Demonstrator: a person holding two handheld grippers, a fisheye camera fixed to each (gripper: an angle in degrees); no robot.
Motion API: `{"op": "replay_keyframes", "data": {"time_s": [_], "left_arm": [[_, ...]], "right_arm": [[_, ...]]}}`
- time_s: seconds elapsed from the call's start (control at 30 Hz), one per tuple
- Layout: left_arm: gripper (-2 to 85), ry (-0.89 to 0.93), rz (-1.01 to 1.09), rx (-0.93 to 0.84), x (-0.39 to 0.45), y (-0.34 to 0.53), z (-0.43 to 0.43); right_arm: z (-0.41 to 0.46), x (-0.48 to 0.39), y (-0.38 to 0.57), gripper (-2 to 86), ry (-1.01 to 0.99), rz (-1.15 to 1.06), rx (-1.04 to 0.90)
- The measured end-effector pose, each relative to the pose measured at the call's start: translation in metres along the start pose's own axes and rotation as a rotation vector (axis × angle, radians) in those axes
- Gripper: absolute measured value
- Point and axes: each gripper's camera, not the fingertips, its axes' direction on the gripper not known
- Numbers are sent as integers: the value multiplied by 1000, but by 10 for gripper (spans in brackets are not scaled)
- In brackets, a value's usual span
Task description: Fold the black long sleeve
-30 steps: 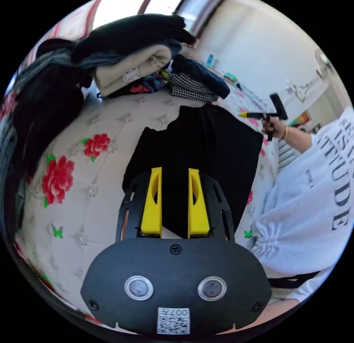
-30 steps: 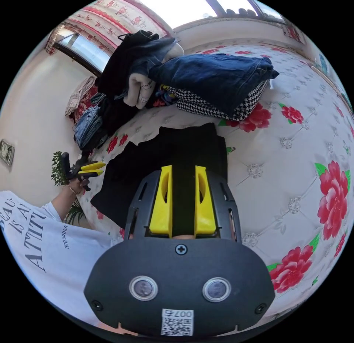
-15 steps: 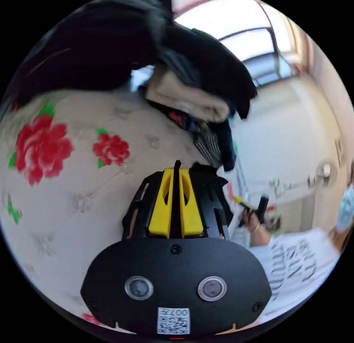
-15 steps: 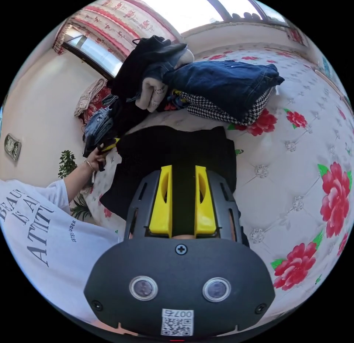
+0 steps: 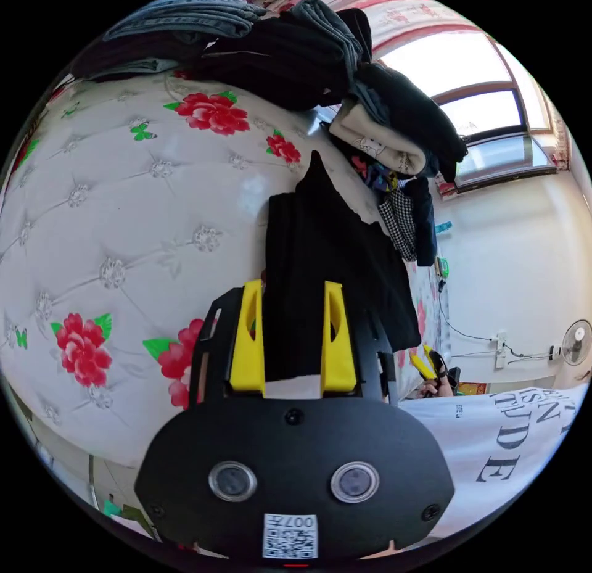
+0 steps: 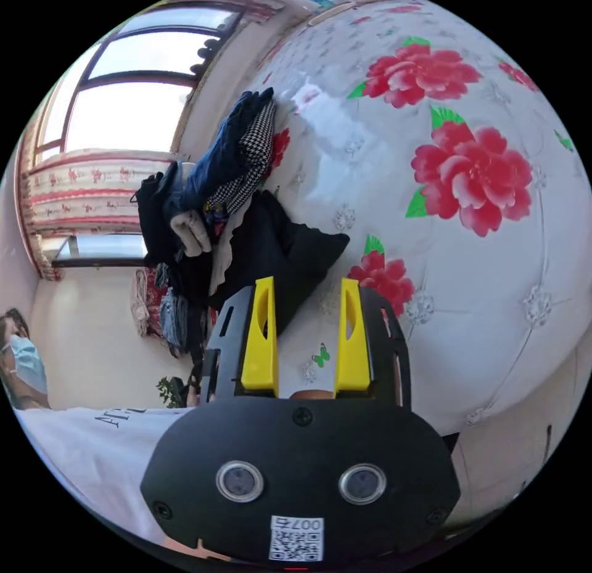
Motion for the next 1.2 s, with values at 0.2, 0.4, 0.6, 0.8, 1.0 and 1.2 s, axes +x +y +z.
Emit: {"op": "replay_keyframes", "data": {"time_s": [0.2, 0.4, 0.6, 0.8, 1.0, 1.2], "left_arm": [[40, -107, -72, -110, -2, 31, 17], [27, -26, -125, -100, -13, 58, -14], [54, 94, -155, -7, -19, 83, -61], [108, 260, -196, 76, -41, 115, -106], [147, 407, -242, 107, -55, 152, -138], [181, 517, -187, 36, -37, 165, -155]], "right_arm": [[45, 10, -16, 104, -83, 39, -28], [55, -29, -32, 81, -88, -55, -7], [94, -223, 9, 72, -114, -819, -168], [210, -324, 150, 68, -271, -1315, -568], [290, -286, 156, 90, -262, -1077, -689], [294, -230, 56, 115, -30, -775, -447]]}}
